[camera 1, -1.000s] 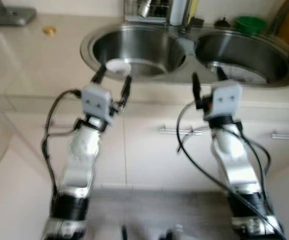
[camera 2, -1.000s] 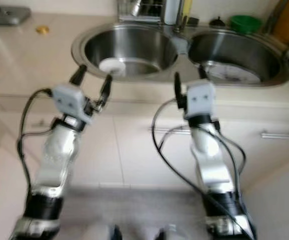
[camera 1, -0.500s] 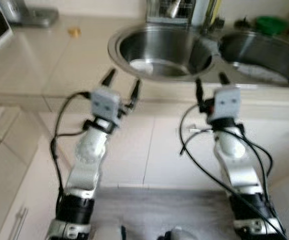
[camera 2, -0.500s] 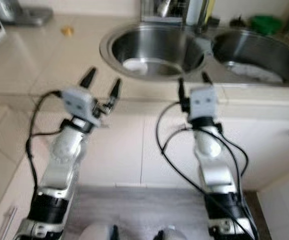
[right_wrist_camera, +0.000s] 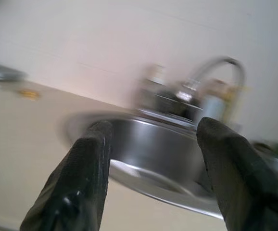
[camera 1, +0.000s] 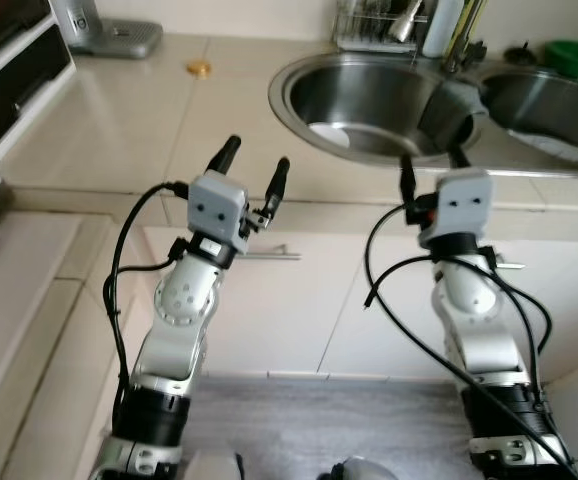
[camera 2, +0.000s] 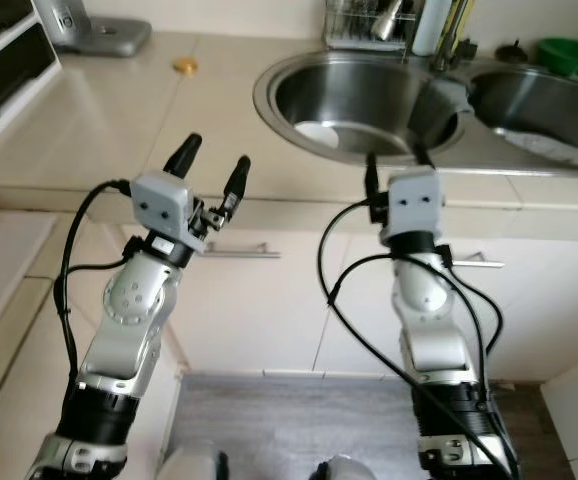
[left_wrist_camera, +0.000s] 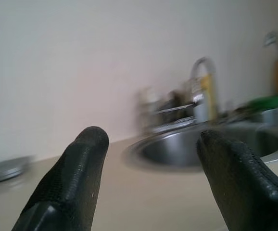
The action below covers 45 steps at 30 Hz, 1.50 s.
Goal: Kitchen organization
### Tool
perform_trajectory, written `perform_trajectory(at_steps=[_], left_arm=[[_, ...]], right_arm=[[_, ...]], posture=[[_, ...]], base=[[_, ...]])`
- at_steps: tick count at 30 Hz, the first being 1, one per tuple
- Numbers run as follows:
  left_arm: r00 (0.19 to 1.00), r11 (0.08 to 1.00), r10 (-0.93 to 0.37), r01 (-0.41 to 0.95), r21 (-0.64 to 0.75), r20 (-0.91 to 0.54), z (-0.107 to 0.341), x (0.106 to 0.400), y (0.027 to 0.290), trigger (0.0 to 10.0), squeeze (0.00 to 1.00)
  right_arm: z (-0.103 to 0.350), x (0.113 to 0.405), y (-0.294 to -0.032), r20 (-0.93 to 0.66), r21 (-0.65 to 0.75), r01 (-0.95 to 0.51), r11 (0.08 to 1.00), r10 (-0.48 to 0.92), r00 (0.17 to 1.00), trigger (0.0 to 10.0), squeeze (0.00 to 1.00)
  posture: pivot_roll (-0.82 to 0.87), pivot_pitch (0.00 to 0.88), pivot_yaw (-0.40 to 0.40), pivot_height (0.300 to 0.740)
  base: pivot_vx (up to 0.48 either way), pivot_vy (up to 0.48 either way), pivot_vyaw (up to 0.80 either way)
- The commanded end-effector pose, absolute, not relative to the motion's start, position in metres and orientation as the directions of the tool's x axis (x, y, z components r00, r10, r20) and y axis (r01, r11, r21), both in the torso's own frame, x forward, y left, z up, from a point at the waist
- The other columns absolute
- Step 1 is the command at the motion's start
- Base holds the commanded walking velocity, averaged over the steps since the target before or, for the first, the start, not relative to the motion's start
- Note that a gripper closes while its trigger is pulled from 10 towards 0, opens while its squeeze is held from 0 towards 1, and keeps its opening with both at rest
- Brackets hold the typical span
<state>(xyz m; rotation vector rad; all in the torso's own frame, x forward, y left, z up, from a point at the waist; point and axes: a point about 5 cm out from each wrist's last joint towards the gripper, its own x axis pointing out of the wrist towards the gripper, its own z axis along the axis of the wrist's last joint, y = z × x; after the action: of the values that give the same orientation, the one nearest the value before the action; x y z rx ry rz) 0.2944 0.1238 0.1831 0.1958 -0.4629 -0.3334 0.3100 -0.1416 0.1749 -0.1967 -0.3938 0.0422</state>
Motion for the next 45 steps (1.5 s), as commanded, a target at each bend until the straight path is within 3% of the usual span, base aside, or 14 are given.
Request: perform_trajectory(at_steps=[1, 6, 10, 16, 21, 25, 34, 39, 45], left_arm=[[0.839, 0.908, -0.404, 0.319, 0.273, 0.364, 0.176, 0.293, 0.112, 10.0, 0.00], [0.868, 0.907, -0.399, 0.328, 0.263, 0.295, 0.165, 0.293, 0.114, 10.0, 0.00], [0.900, 0.877, -0.428, 0.390, 0.281, 0.085, 0.128, 0.288, 0.118, 10.0, 0.00], [0.894, 0.872, -0.446, 0.423, 0.247, 0.045, 0.118, 0.275, 0.121, 10.0, 0.00], [0.910, 0.893, -0.415, 0.404, 0.199, 0.013, 0.112, 0.283, 0.122, 10.0, 0.00], [0.915, 0.898, -0.402, 0.388, 0.207, 0.026, 0.118, 0.288, 0.122, 10.0, 0.00], [0.912, 0.895, -0.406, 0.383, 0.230, 0.059, 0.126, 0.293, 0.120, 10.0, 0.00], [0.917, 0.902, -0.390, 0.362, 0.235, 0.085, 0.131, 0.298, 0.121, 10.0, 0.00], [0.919, 0.903, -0.384, 0.352, 0.247, 0.093, 0.133, 0.298, 0.123, 10.0, 0.00]], right_arm=[[0.173, 0.309, -0.149, 0.368, -0.216, 0.011, 0.976, 0.072, 0.927, 10.0, 0.00], [0.161, 0.305, -0.151, 0.308, -0.245, -0.011, 0.970, 0.088, 0.947, 10.0, 0.00], [0.145, 0.296, -0.155, 0.235, -0.258, -0.036, 0.965, 0.099, 0.967, 10.0, 0.00], [0.127, 0.286, -0.155, 0.160, -0.290, -0.078, 0.954, 0.129, 0.979, 10.0, 0.00], [0.109, 0.286, -0.151, 0.070, -0.292, -0.106, 0.950, 0.131, 0.989, 10.0, 0.00], [0.116, 0.288, -0.149, 0.100, -0.299, -0.098, 0.949, 0.133, 0.986, 10.0, 0.00], [0.175, 0.327, -0.150, 0.286, -0.310, -0.059, 0.949, 0.152, 0.946, 10.0, 0.00], [0.239, 0.373, -0.154, 0.371, -0.389, -0.042, 0.920, 0.198, 0.907, 10.0, 0.00], [0.280, 0.391, -0.159, 0.408, -0.415, 0.001, 0.910, 0.185, 0.894, 10.0, 0.00]], posture=[[0.16, 0.000, -0.072, 0.740], [0.16, 0.000, -0.064, 0.740], [0.17, 0.000, -0.063, 0.740], [0.16, 0.000, -0.054, 0.740], [0.16, 0.000, -0.047, 0.740], [0.16, 0.000, -0.045, 0.740], [0.19, 0.000, -0.051, 0.740], [0.20, 0.000, -0.054, 0.740], [0.22, 0.000, -0.059, 0.740]], base=[[0.000, 0.000, 0.00], [0.000, 0.000, 0.00], [0.000, 0.000, 0.00], [0.000, 0.000, 0.00], [0.000, 0.000, 0.00], [0.000, 0.000, 0.00], [0.000, 0.000, 0.00], [0.000, 0.000, 0.00], [0.000, 0.000, 0.00]])
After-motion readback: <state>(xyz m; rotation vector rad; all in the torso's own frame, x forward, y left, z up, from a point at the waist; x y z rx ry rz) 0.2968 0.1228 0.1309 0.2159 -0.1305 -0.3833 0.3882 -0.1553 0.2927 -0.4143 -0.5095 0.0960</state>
